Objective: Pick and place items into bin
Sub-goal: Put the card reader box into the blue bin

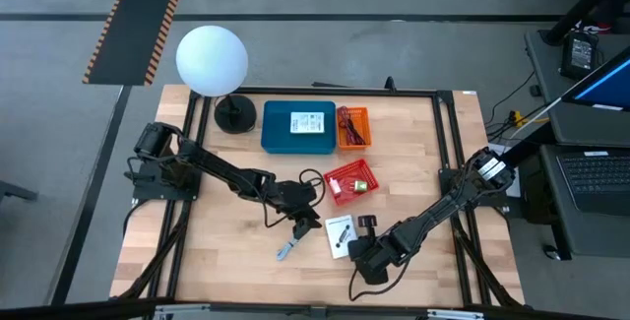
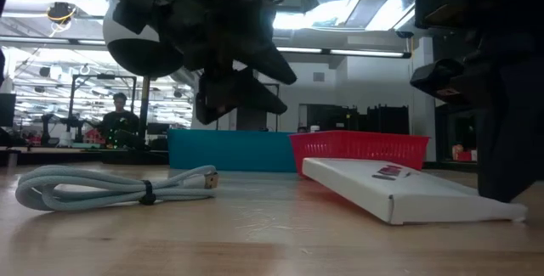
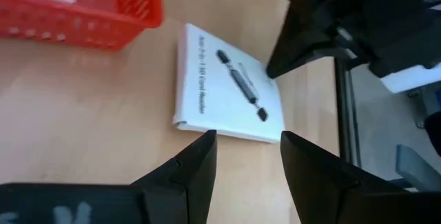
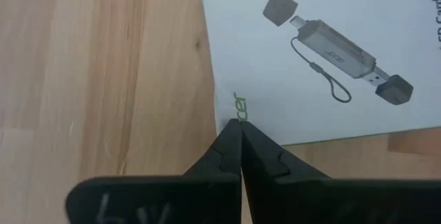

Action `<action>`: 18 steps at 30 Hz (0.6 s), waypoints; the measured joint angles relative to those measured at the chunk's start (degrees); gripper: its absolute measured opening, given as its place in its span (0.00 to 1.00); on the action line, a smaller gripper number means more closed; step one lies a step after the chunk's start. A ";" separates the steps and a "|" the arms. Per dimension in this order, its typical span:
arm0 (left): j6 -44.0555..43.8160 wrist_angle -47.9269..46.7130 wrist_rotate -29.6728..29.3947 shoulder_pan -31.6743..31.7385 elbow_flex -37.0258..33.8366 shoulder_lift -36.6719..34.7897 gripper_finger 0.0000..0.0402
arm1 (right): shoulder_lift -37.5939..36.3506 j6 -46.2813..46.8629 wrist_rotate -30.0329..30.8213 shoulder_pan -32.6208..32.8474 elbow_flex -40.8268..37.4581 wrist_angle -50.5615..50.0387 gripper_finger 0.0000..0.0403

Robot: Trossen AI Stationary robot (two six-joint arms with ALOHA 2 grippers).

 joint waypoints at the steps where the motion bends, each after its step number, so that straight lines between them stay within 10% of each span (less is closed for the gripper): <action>1: -0.11 -0.48 -0.02 0.18 0.00 0.02 0.40 | 0.00 0.00 0.02 -0.09 0.00 0.03 0.00; 18: -8.50 -0.09 5.44 3.15 -0.09 7.03 0.53 | 0.09 0.03 0.68 -1.61 -0.04 1.11 0.00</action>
